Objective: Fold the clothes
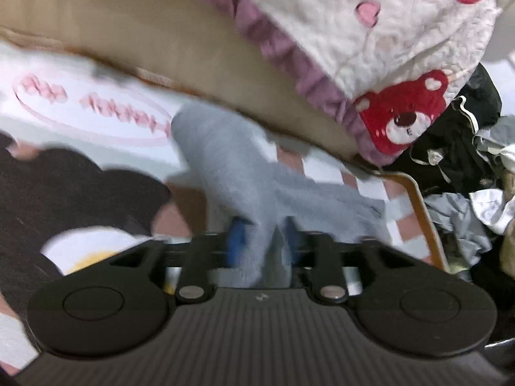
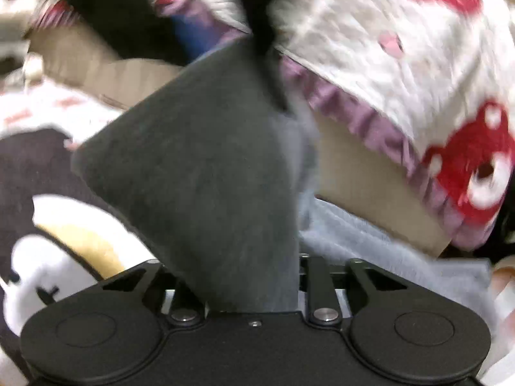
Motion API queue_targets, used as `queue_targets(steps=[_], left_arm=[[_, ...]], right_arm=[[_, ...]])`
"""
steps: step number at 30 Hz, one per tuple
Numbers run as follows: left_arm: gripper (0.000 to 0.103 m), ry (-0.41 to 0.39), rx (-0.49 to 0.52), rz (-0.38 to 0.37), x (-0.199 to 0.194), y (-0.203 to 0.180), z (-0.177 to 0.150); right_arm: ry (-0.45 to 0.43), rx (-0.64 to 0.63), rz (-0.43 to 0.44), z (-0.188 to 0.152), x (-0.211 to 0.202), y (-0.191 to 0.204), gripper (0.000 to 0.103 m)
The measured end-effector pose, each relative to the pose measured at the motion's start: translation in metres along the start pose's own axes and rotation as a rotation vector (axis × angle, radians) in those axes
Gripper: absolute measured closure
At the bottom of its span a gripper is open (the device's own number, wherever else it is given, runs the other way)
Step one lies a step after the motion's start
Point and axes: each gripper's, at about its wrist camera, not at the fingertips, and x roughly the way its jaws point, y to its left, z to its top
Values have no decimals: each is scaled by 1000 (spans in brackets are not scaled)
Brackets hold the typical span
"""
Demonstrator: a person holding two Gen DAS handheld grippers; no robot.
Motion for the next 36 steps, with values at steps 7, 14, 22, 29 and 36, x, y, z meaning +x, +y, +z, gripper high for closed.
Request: queue_targets(steps=[7, 14, 22, 29, 36], left_arm=[[27, -40, 143, 114, 21, 8, 2], [20, 112, -469, -167, 69, 111, -14], [27, 52, -415, -270, 82, 116, -5], [84, 35, -76, -173, 56, 96, -5], [85, -6, 6, -138, -26, 99, 4]], right_arm=[[13, 9, 44, 1, -4, -4, 81], [20, 33, 71, 4, -5, -8, 81], [28, 28, 102, 3, -4, -9, 80], [25, 16, 158, 9, -9, -7, 80], [-21, -6, 297, 25, -38, 20, 80]])
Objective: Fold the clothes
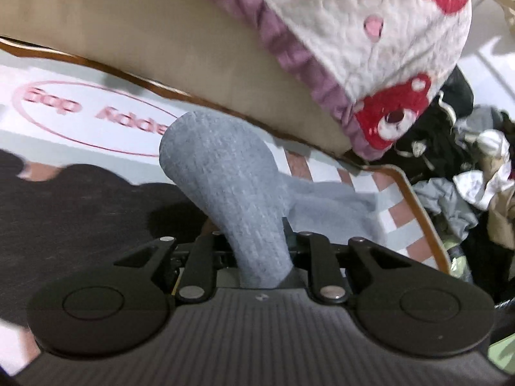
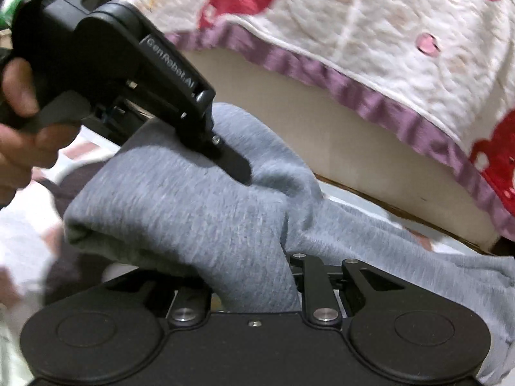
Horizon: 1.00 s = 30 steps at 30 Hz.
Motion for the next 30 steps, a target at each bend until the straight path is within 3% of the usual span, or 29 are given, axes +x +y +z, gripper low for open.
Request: queue_targets(steps=[5, 7, 10, 14, 16, 18, 20, 21, 24, 27, 30], left_arm=[[85, -78, -53, 125, -95, 0, -9], [85, -78, -2, 142, -112, -11, -7], [85, -74, 57, 168, -114, -26, -5], [85, -68, 51, 126, -82, -42, -3], [85, -48, 76, 89, -59, -55, -4], [85, -27, 118, 58, -41, -72, -5], [85, -6, 172, 33, -25, -90, -4], [85, 6, 191, 29, -17, -98, -3], [85, 42, 194, 45, 12, -110, 4], [85, 91, 231, 90, 43, -118, 4], [85, 111, 272, 132, 65, -121, -2]], right_arm=[[-61, 154, 304, 28, -17, 26, 80], [-68, 242, 456, 35, -21, 34, 80], [-65, 377, 614, 32, -19, 22, 81], [-17, 503, 555, 24, -22, -3, 80], [71, 512, 525, 22, -27, -17, 74], [169, 508, 498, 21, -32, -31, 62], [224, 506, 475, 12, -47, -56, 45], [241, 523, 487, 3, -57, -72, 41], [221, 667, 532, -37, -84, -121, 39], [217, 763, 451, -63, -89, -154, 37], [251, 811, 400, -79, -64, -171, 39]])
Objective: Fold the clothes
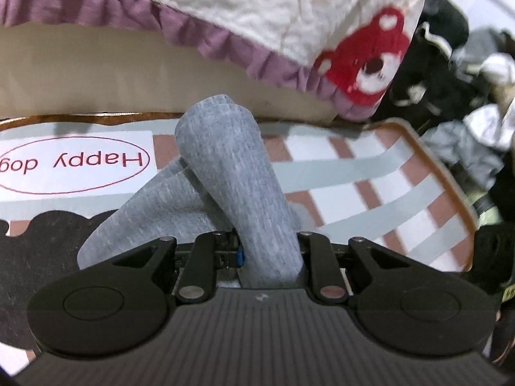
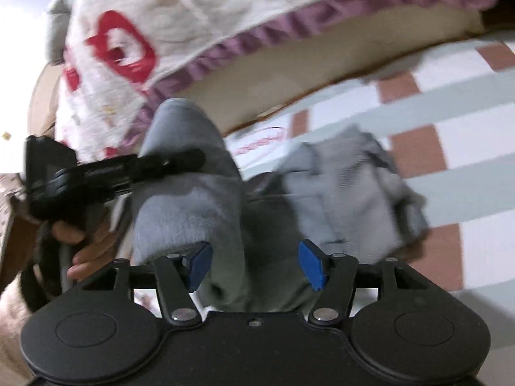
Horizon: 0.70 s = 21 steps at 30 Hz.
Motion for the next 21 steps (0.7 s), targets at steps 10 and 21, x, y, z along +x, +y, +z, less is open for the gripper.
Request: queue_targets(steps=[10, 21], left_arm=[[85, 44, 10, -115, -33, 15, -7], [81, 187, 69, -55, 87, -43, -20]], right_arm=[[-70, 248, 170, 16, -21, -55, 38], [-79, 330, 10, 22, 44, -119, 56]])
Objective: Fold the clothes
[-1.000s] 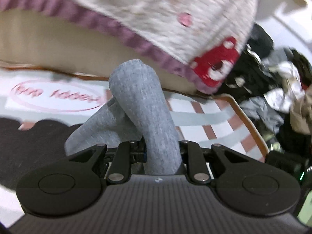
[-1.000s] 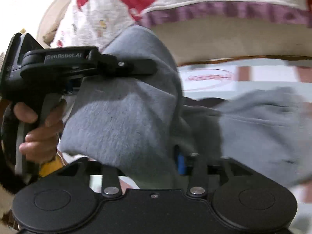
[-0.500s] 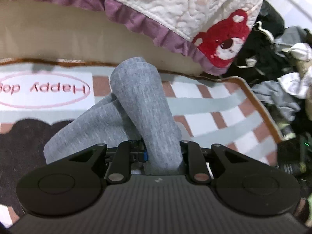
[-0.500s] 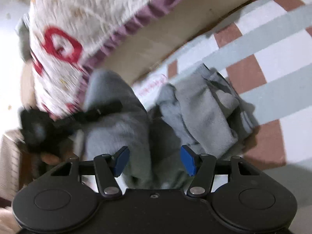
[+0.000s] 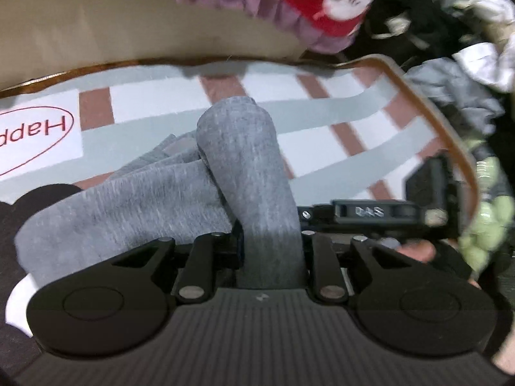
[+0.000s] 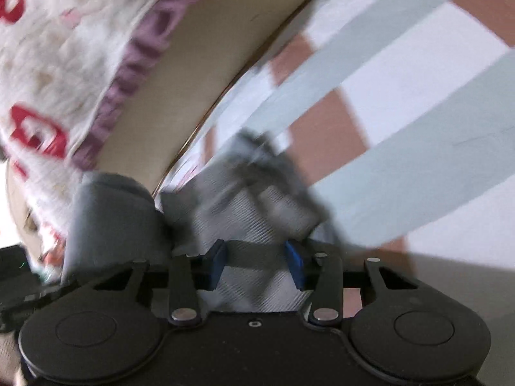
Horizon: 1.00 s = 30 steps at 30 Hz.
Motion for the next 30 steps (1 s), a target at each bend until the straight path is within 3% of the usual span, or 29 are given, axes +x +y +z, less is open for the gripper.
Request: queue_targets(steps=[4, 7, 11, 14, 18, 20, 23, 24, 25, 27, 30], left_arm=[[75, -42, -115, -7, 4, 13, 8], [74, -85, -132, -19, -6, 10, 8], [74, -170, -97, 59, -26, -2, 7], [73, -208, -174, 19, -18, 17, 8], [70, -158, -414, -77, 7, 58, 7], [69, -149, -475, -99, 10, 65, 8], [66, -160, -343, -1, 4, 47, 17], [66, -175, -296, 18, -1, 41, 19], [66, -202, -267, 1, -7, 39, 22], [65, -239, -225, -59, -21, 36, 26], [65, -255, -168, -94, -34, 29, 28]], right_arm=[[-27, 46, 40, 0, 5, -8, 56], [-35, 19, 52, 1, 4, 0, 56], [-83, -69, 104, 1, -3, 26, 64], [-123, -155, 42, 6, -2, 40, 66], [-158, -217, -80, 5, -16, 63, 60], [-227, -324, -111, -8, -40, 92, 59], [-326, -539, -100, -42, -76, 138, 59], [-322, -646, -110, -58, -82, 154, 58], [-296, -766, -136, -75, -84, 168, 54], [-234, -977, -196, -105, -76, 187, 33], [-157, -1062, -234, -123, -48, 194, 32]])
